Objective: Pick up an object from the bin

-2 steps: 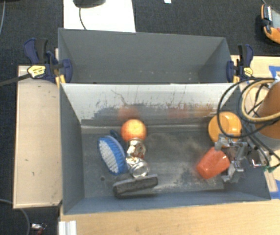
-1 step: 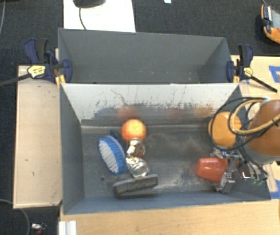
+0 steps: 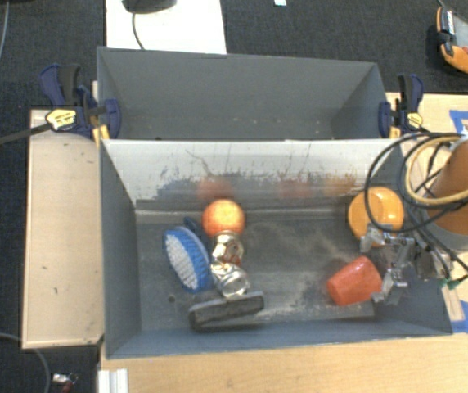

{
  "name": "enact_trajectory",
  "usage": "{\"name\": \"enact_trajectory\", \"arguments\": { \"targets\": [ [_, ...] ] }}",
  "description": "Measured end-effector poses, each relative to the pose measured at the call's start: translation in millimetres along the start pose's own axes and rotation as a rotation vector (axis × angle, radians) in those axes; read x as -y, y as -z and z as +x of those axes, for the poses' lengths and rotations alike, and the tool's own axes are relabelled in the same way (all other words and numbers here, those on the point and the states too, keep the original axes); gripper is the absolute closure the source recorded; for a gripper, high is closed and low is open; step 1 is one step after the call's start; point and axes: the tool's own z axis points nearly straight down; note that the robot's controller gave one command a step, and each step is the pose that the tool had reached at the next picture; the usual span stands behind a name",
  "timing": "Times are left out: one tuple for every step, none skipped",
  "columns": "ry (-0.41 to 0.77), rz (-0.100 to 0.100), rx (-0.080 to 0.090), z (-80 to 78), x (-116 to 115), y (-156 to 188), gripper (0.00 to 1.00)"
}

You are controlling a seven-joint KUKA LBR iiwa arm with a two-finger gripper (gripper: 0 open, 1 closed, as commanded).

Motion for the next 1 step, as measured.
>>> {"name": "enact_trajectory", "arguments": {
  "targets": [
    [-0.024,-0.002,-0.011,7.4,9.6,-74.9,0.0]
  ]
}}
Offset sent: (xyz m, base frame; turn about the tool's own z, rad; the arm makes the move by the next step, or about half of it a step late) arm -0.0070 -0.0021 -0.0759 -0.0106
